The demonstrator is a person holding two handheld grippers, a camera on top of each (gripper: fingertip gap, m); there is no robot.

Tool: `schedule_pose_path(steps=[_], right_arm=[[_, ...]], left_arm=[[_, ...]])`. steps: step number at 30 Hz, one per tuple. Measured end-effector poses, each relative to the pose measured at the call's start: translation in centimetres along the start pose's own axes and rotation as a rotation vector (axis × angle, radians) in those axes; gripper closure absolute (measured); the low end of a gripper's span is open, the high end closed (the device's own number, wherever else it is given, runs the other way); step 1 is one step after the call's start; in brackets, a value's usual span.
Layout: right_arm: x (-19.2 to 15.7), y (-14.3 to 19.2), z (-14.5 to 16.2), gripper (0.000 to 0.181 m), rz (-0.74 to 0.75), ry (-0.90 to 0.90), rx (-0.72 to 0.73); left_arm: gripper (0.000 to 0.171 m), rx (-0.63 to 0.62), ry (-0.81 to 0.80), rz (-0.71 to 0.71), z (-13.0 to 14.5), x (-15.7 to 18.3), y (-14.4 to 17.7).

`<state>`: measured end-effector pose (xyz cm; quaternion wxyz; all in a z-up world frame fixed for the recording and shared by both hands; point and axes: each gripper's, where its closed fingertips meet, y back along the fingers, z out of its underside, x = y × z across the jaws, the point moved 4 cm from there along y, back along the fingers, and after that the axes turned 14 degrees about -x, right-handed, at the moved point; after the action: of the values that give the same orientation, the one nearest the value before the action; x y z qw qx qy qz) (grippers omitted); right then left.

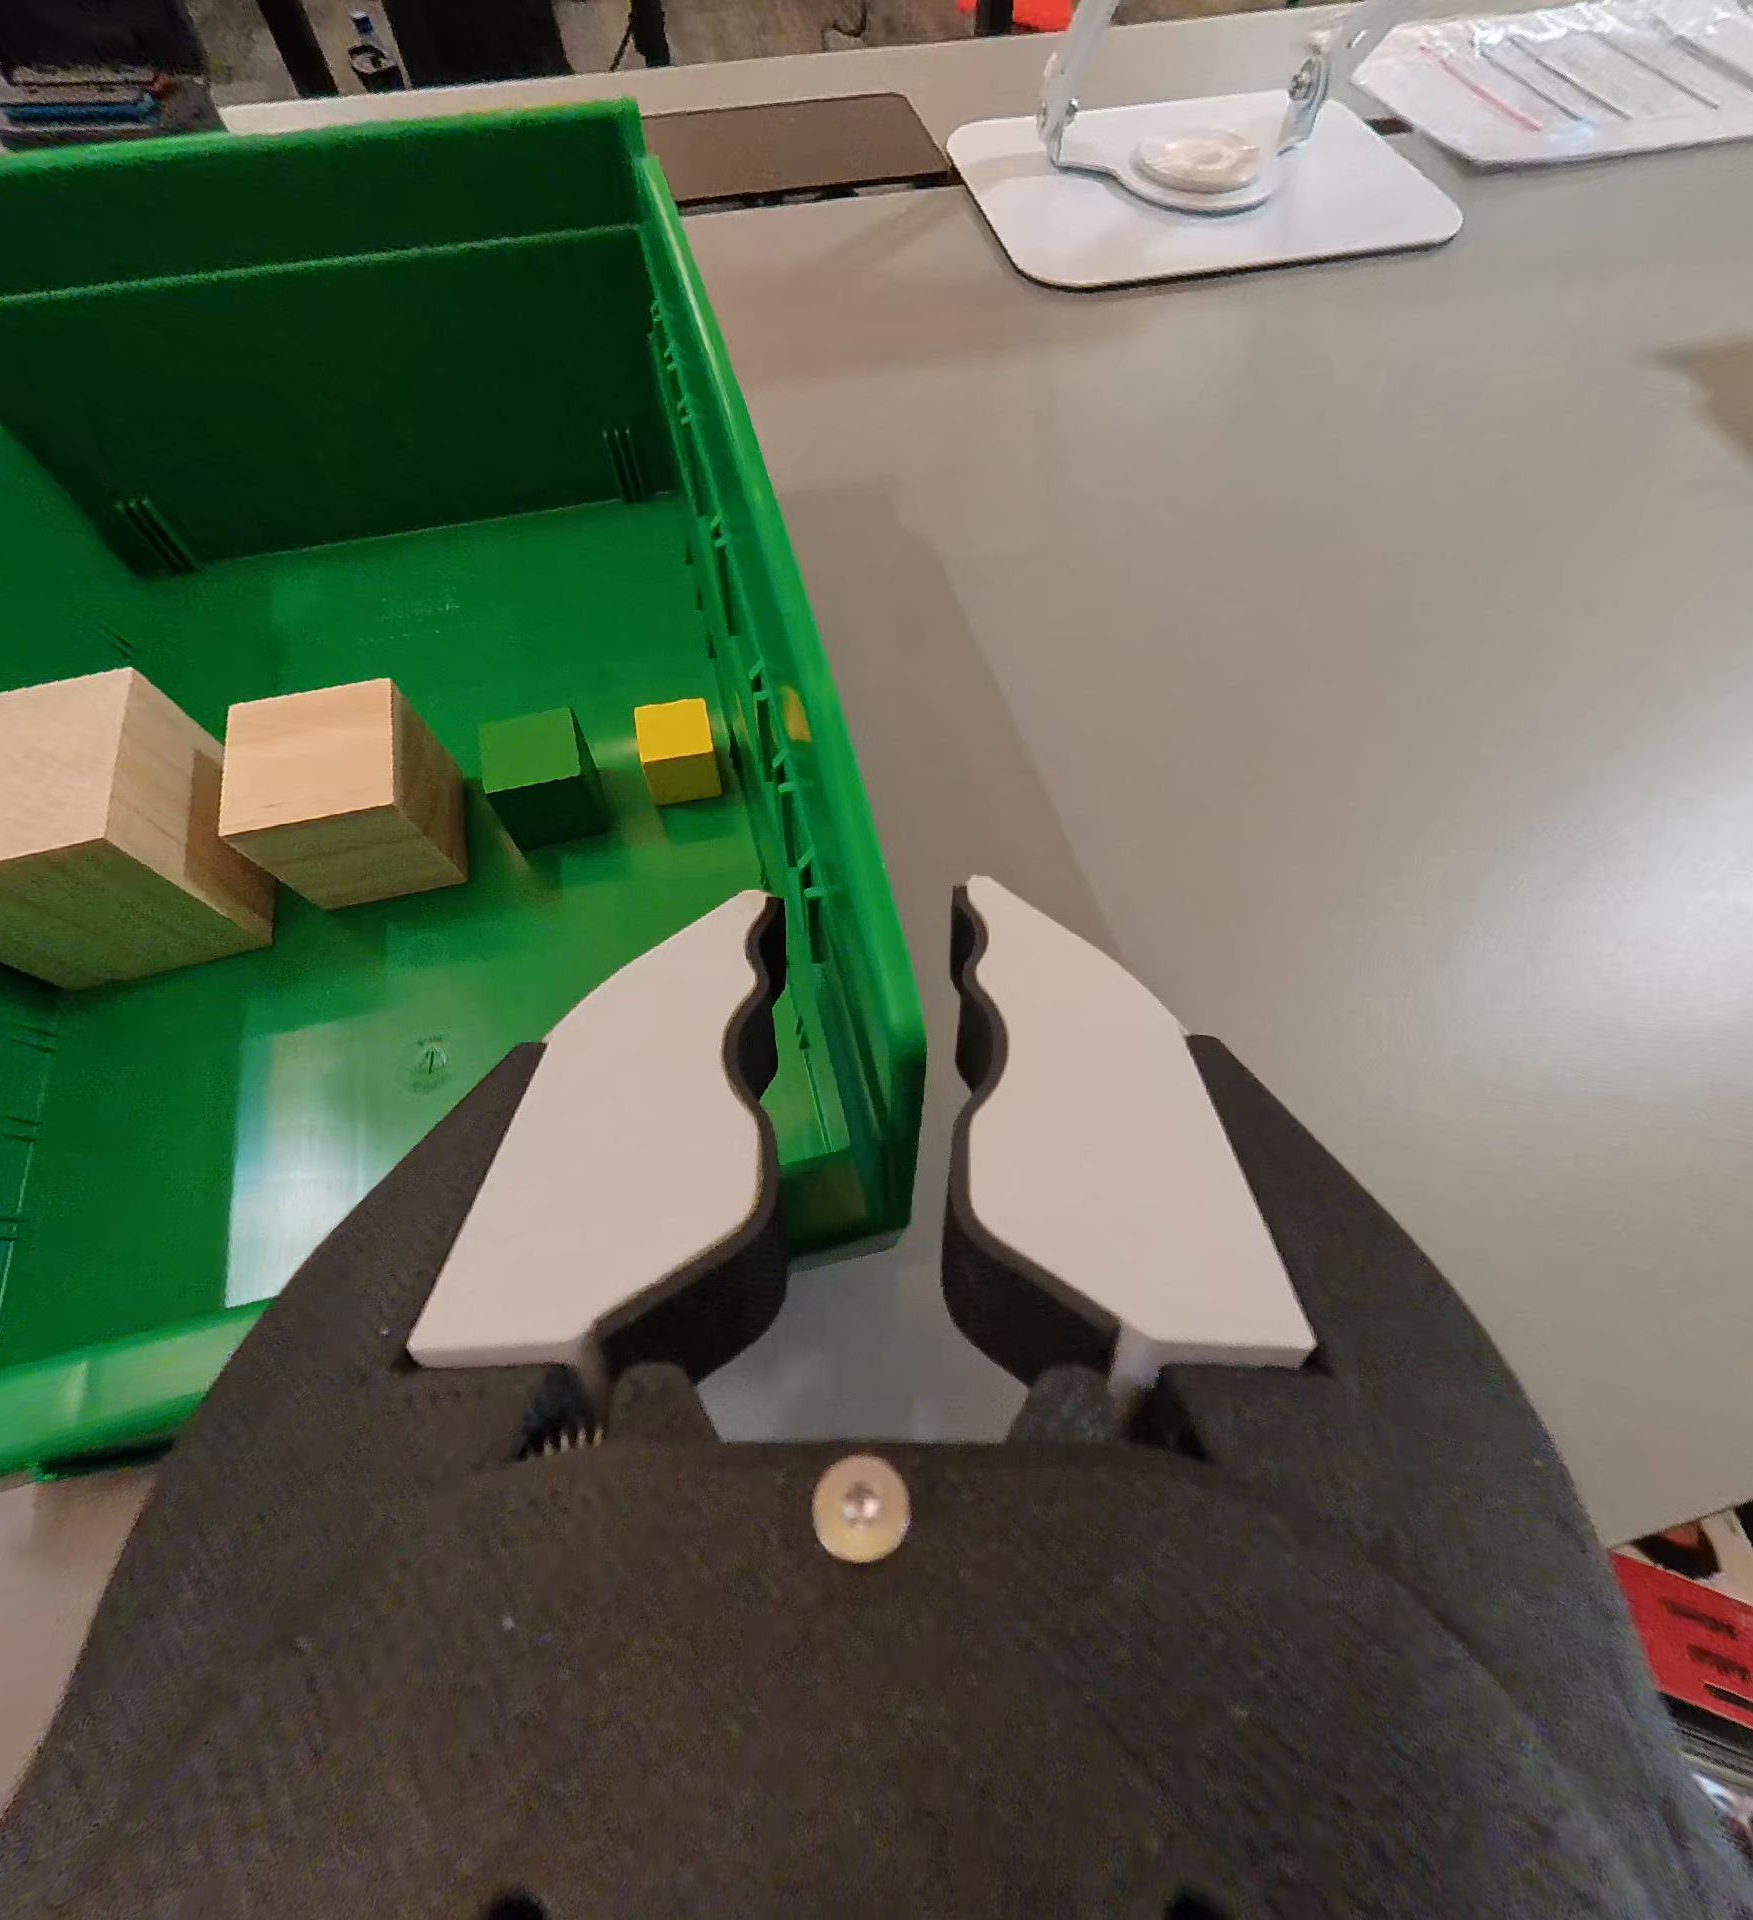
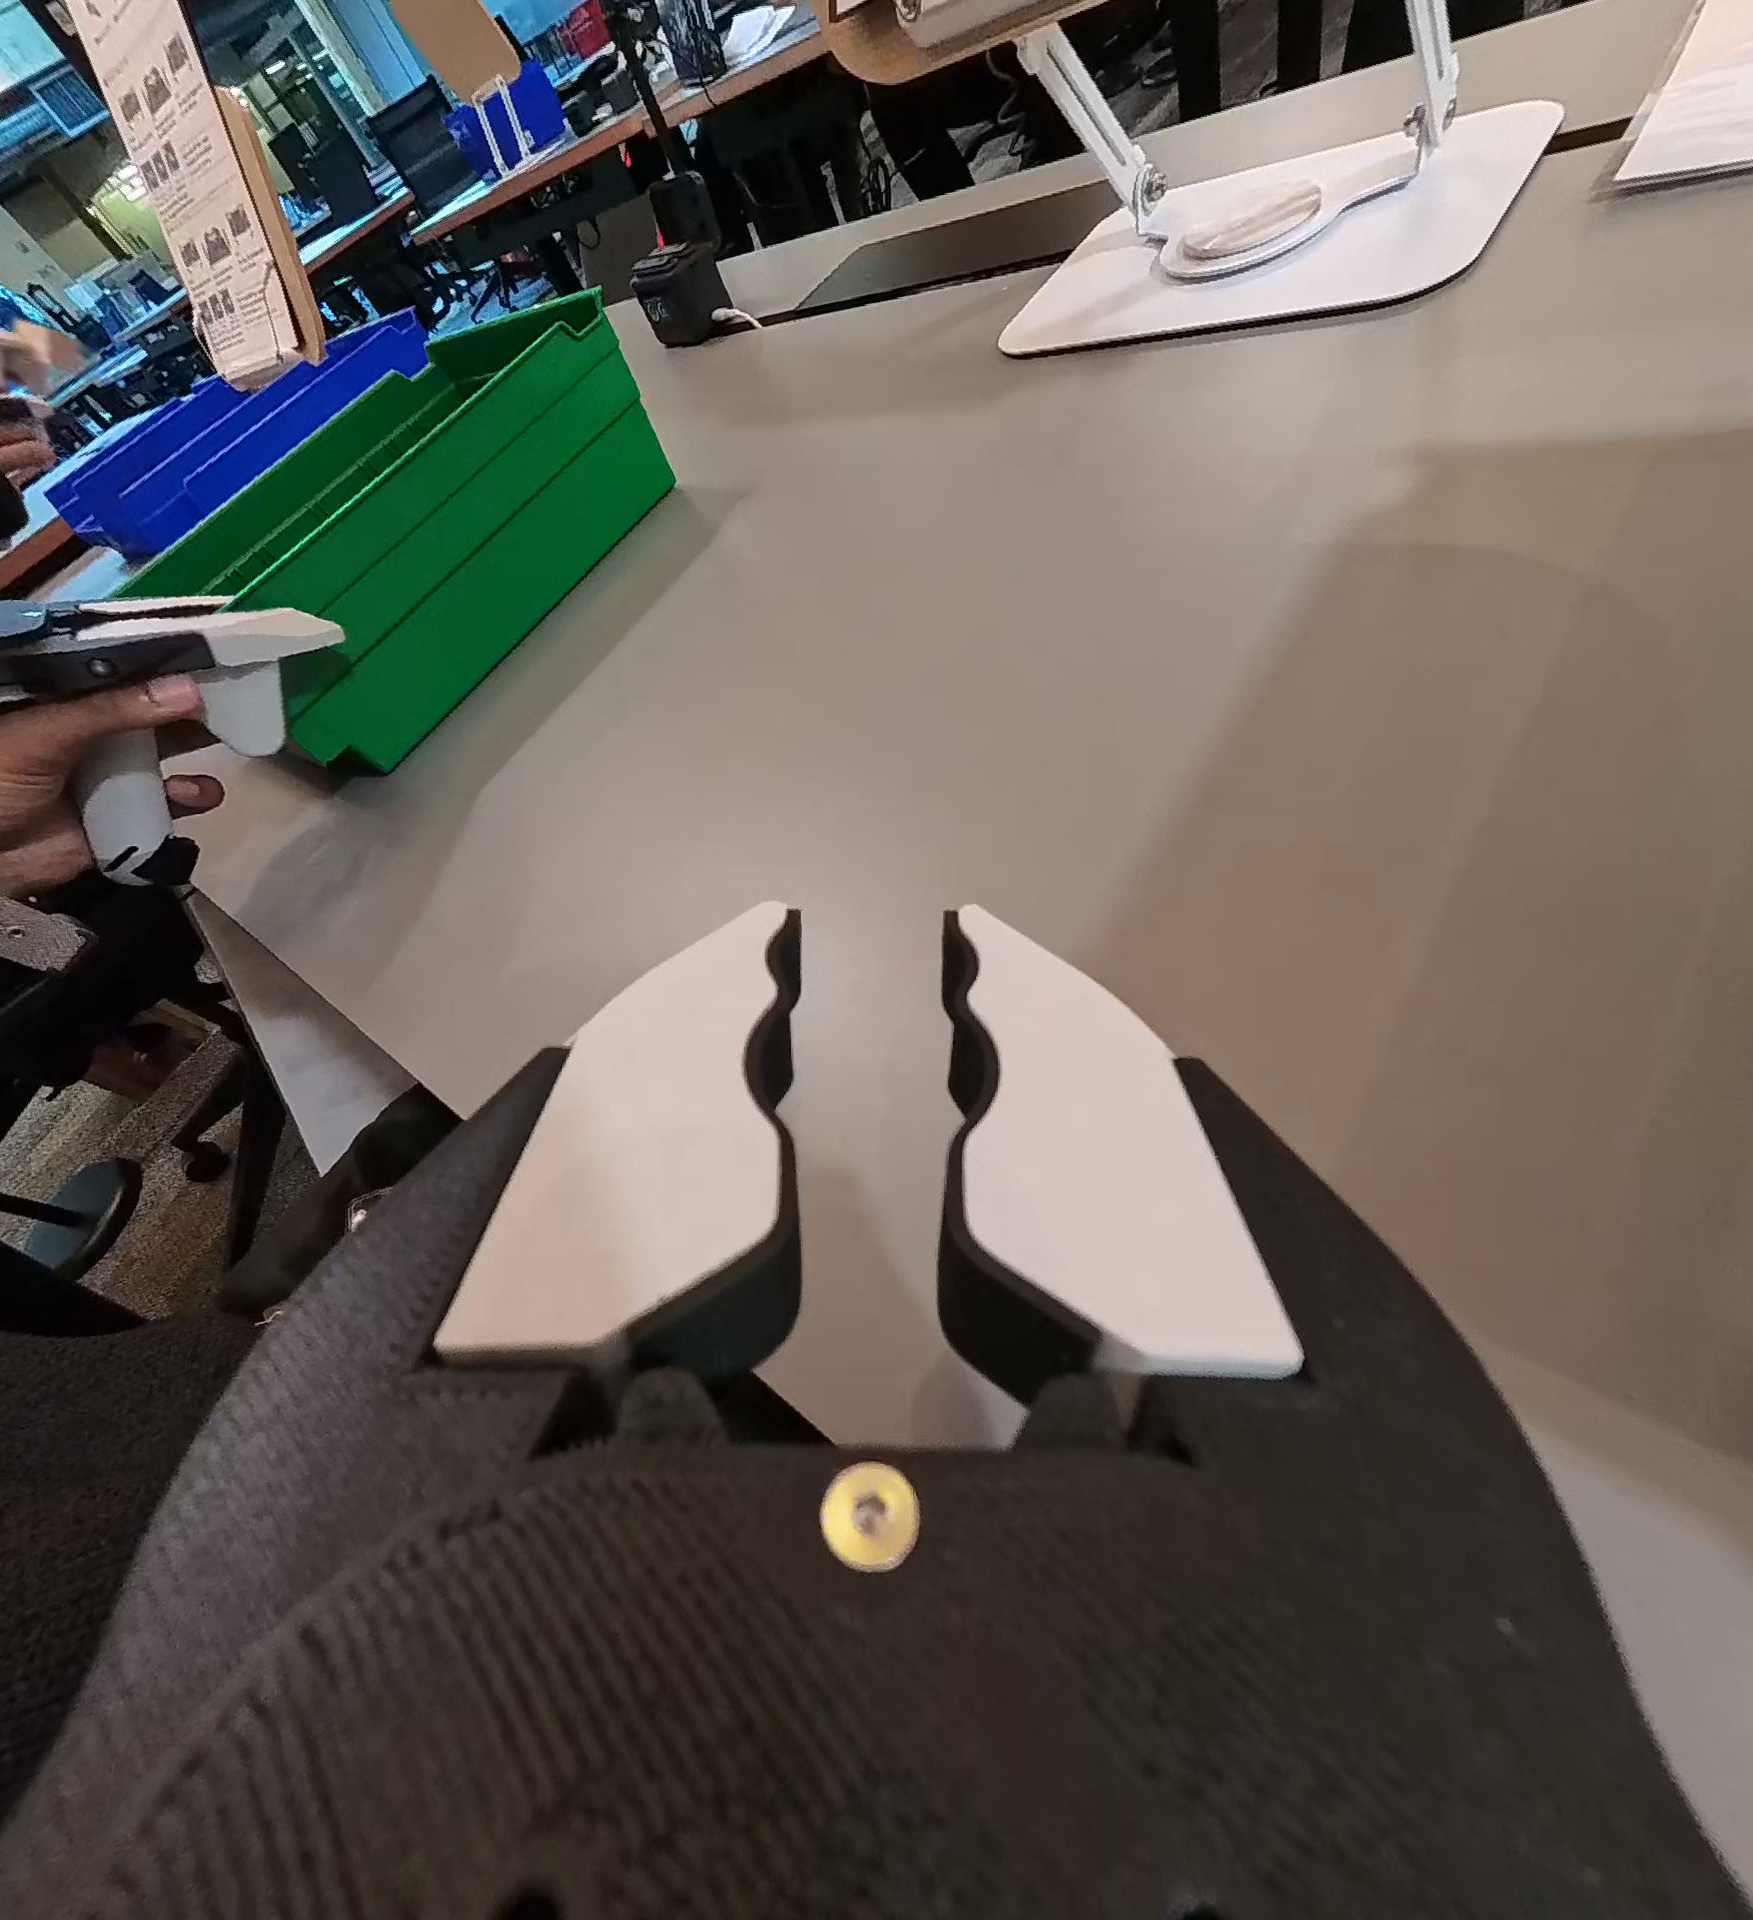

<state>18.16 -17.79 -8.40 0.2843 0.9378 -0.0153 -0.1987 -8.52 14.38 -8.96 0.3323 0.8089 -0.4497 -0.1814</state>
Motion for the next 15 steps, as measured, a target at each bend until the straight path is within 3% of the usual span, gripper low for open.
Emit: schedule_pose_path(steps=[8,12,15], right_arm=[[0.2,0.0,0.1,0.154,-0.011,-0.018,-0.002],[0.2,-0.1,0.2,0.153,-0.020,-0.026,-0.005],[0.4,-0.2,0.3,0.153,-0.027,-0.037,-0.013]], left_arm=[[0.139,0.170,0.106,0.081,-2.2,-1.0,3.8],[0.141,0.284,0.175,0.124,-4.1,-3.6,6.8],[0.140,0.234,0.093,0.133,-4.8,-5.5,7.1]])
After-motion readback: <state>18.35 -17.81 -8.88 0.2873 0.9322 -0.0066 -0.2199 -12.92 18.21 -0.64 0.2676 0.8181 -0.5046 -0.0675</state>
